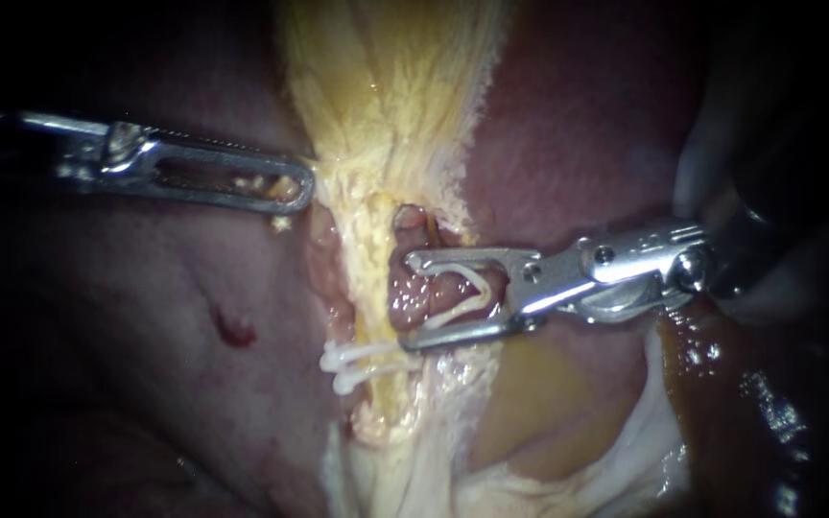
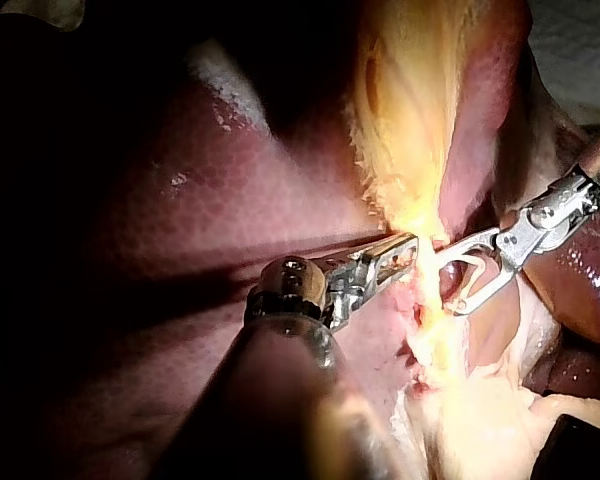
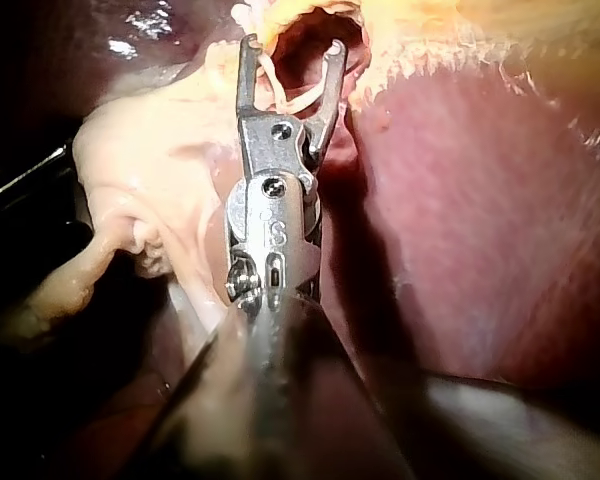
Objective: Clipping third clip left tube
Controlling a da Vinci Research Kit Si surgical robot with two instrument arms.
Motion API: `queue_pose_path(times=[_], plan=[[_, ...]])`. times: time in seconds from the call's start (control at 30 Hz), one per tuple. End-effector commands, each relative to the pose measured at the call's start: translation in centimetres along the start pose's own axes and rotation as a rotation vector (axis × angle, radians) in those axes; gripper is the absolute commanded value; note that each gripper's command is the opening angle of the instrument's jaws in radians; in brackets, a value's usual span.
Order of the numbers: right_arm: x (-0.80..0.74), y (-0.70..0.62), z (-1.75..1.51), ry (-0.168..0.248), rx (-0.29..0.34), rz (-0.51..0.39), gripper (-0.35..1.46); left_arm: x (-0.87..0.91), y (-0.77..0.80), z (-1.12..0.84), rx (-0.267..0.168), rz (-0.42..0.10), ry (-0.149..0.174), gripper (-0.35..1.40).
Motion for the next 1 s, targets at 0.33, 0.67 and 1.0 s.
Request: queue_pose_path(times=[0.33,0.67,1.0], plan=[[-0.07,0.04,0.02,0.021,0.019,0.035,0.5,0.0,0.0,-0.01,0.001,0.0,0.0,-0.35],[0.04,0.02,0.23,0.101,0.091,0.087,0.5,0.0,0.0,-0.01,0.001,0.0,0.0,-0.35],[0.15,-0.06,0.47,0.186,0.179,0.146,0.5,0.0,0.0,0.0,0.001,0.0,0.0,-0.35]])
